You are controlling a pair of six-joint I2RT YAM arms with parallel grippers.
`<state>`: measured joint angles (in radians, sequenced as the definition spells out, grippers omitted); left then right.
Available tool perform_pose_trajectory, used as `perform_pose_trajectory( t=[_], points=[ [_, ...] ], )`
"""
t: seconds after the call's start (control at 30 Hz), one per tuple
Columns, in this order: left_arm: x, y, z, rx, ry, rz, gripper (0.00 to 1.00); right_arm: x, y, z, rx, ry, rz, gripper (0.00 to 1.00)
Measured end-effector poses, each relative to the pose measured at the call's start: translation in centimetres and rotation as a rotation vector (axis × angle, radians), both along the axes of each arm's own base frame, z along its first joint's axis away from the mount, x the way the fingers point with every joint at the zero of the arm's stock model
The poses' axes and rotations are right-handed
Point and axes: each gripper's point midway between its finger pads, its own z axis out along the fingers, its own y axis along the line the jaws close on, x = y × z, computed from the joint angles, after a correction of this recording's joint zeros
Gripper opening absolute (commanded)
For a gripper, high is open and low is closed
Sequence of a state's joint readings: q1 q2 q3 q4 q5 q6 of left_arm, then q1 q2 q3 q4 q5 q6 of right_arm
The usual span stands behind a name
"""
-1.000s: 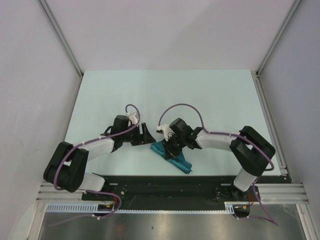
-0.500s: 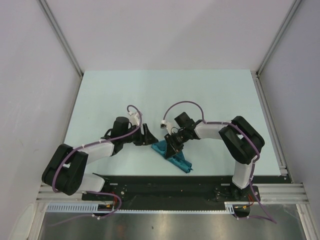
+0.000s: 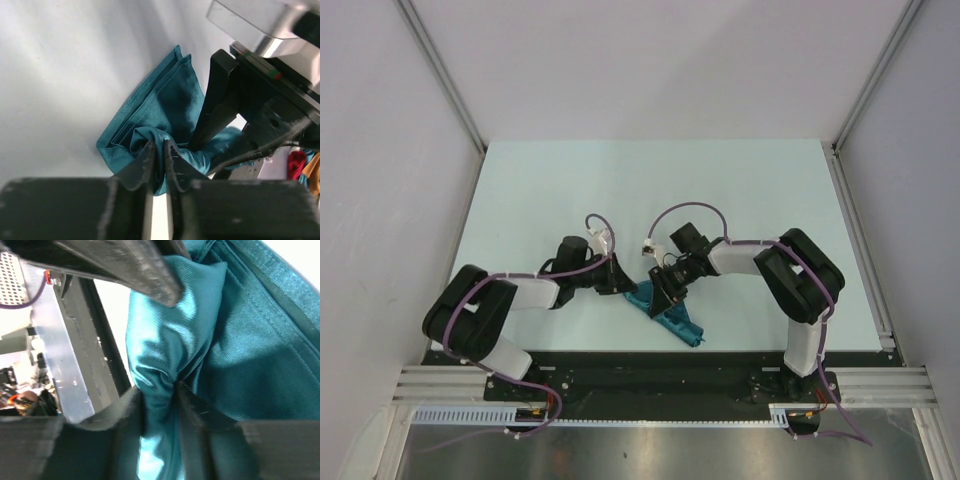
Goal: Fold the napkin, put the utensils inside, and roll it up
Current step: Roll the napkin with the utensil
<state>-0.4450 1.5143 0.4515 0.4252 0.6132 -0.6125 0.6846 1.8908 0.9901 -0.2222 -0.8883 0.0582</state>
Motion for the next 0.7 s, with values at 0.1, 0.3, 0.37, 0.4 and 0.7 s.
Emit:
perform_pose_trajectory(
  t=[0.1,0.3,0.37,0.4,0.7],
  points=[
    [0.1,-0.1,-0.2,0.004,0.008,-0.003,0.06,0.0,0.0,0.6,0.005,0.013,-0.01,0.56],
    [0.6,-0.4,-0.4,0.011,0.023,-0.006,0.05,1.9,-0.8,2.7,-0.057,-0.126,-0.097,0.63],
    [0.7,-0.5,-0.5,0.013,0.028,-0.005,0.05,2.9,-1.0,4.2,-0.071,-0.219,-0.138,0.64],
    [0.8,-0.6,-0.5,0.014,0.03,-0.005,0.04,3.4,-1.1,5.1,-0.078,-0.277,-0.157,0.65],
    [1.0,-0.7,-0.7,0.02,0.054,-0.001,0.03,-0.2,1.9,7.1,-0.223,-0.666,-0.056,0.65]
  ],
)
